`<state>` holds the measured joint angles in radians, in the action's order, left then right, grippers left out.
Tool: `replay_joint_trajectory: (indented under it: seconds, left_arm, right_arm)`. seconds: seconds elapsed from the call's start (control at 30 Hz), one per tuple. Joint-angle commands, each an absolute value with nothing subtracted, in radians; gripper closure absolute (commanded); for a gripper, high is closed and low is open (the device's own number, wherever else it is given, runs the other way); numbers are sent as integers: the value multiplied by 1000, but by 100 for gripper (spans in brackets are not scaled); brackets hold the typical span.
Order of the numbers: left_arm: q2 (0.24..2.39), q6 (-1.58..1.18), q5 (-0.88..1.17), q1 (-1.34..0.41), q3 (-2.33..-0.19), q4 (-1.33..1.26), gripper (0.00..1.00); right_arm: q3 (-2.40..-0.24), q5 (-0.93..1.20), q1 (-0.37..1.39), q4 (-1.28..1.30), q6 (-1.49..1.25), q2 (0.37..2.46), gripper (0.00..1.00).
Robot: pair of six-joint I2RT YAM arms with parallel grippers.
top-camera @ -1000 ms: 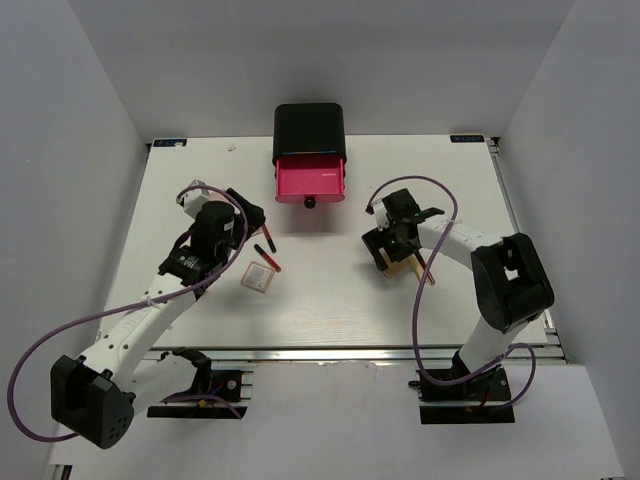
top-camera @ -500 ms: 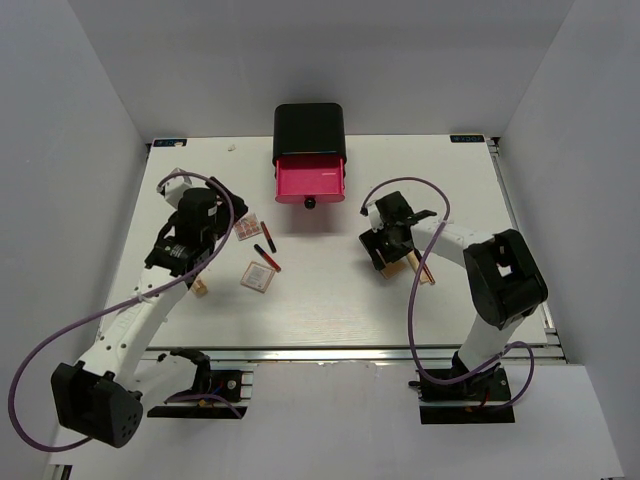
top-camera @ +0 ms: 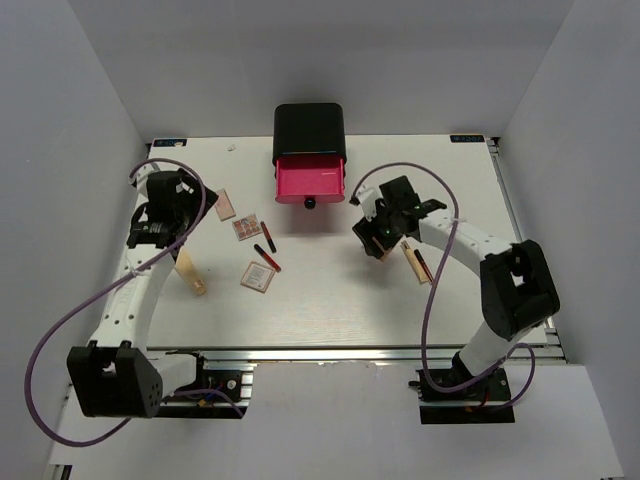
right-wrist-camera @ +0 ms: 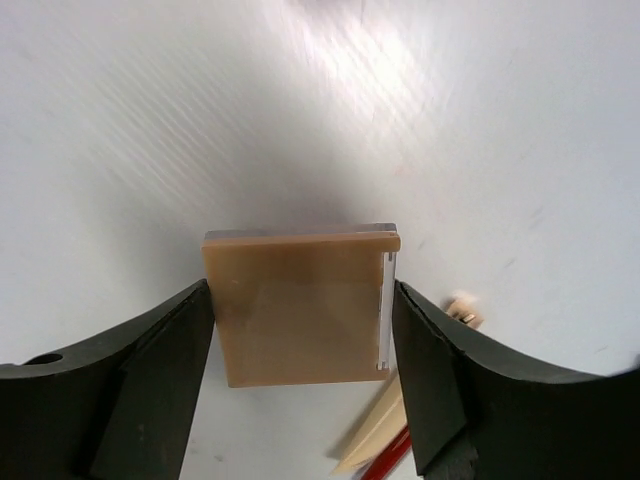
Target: Organize the makeup
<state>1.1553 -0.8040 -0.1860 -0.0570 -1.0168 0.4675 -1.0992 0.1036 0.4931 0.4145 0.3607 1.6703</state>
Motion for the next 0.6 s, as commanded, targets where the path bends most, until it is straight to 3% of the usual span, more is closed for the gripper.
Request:
replay_joint_trajectory:
  seconds: [0.0,0.2,0.37,0.57]
  left_arm:
    - [1208,-790,-54,-3,-1063,491,13]
    - [1304,-776,81,71,-1066,442,13]
    - [1414,-721,84,71,-1118,440,12]
    - [1492,-658,89,71,-1193,466,12]
  right_arm:
    - [-1227,256,497,365,489,1572,100]
    - [-1437,344,508,321,431,1584,100]
    - [-1722,258,583,319,312,1759,100]
    - [-1995,238,638,376,506,1958,100]
